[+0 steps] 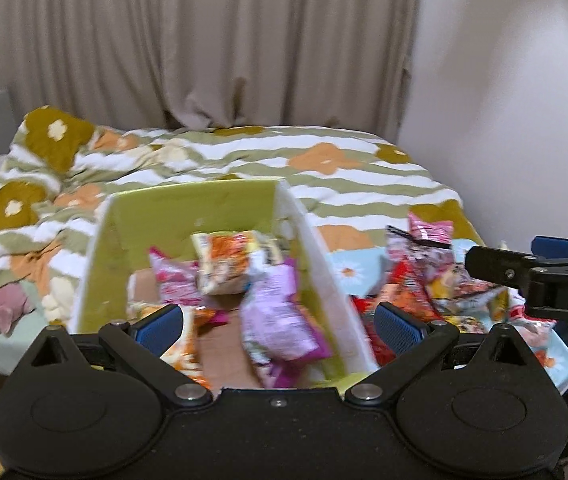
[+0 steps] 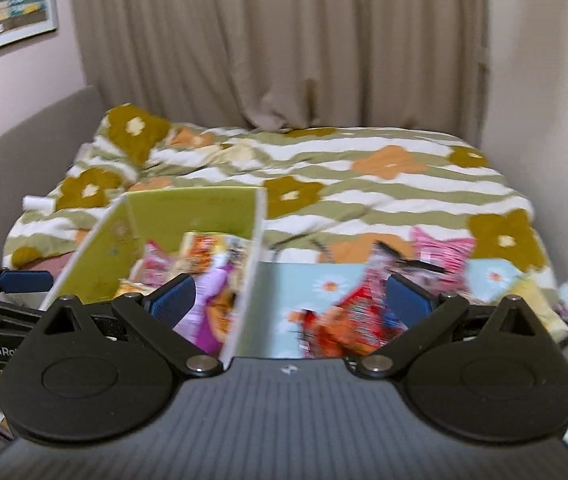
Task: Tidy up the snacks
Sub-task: 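Move both tools back toward the snack pile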
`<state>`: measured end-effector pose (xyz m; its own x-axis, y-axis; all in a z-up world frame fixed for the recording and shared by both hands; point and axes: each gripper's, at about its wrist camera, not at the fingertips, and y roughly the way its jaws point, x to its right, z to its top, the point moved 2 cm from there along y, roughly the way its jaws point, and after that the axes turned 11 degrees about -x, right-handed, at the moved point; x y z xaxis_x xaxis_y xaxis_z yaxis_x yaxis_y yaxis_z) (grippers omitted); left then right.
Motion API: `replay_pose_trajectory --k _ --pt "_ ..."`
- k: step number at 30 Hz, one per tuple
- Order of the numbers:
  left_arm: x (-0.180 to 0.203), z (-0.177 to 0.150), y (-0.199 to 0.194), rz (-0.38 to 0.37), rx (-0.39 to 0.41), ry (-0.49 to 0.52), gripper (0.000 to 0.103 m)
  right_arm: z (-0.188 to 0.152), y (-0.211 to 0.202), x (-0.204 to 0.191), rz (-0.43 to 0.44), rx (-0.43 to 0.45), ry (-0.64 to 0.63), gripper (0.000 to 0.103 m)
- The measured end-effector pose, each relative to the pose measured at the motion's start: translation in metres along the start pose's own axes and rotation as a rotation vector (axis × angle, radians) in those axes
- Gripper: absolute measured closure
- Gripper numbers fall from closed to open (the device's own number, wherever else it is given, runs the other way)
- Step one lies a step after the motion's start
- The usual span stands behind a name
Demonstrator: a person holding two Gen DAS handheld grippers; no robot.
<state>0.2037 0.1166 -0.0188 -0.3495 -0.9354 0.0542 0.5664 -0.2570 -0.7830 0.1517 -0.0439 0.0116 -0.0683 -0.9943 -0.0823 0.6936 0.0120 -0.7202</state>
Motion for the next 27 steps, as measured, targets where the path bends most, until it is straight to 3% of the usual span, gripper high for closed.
replay_pose_trajectory --k 5,15,27 --pt "0.047 0.005 0.006 -0.033 0.014 0.025 0.000 -0.012 -0.018 0.054 -0.066 0.015 0.060 0.000" --pt "0.131 0.006 0.063 -0.074 -0.101 -0.040 0.000 -0.040 -0.014 0.170 -0.110 -0.047 0.160 0.000" --pt "0.166 -0.015 0.142 -0.031 -0.214 -0.160 0.004 -0.087 0.046 0.251 -0.082 -0.237 0.268 0.000"
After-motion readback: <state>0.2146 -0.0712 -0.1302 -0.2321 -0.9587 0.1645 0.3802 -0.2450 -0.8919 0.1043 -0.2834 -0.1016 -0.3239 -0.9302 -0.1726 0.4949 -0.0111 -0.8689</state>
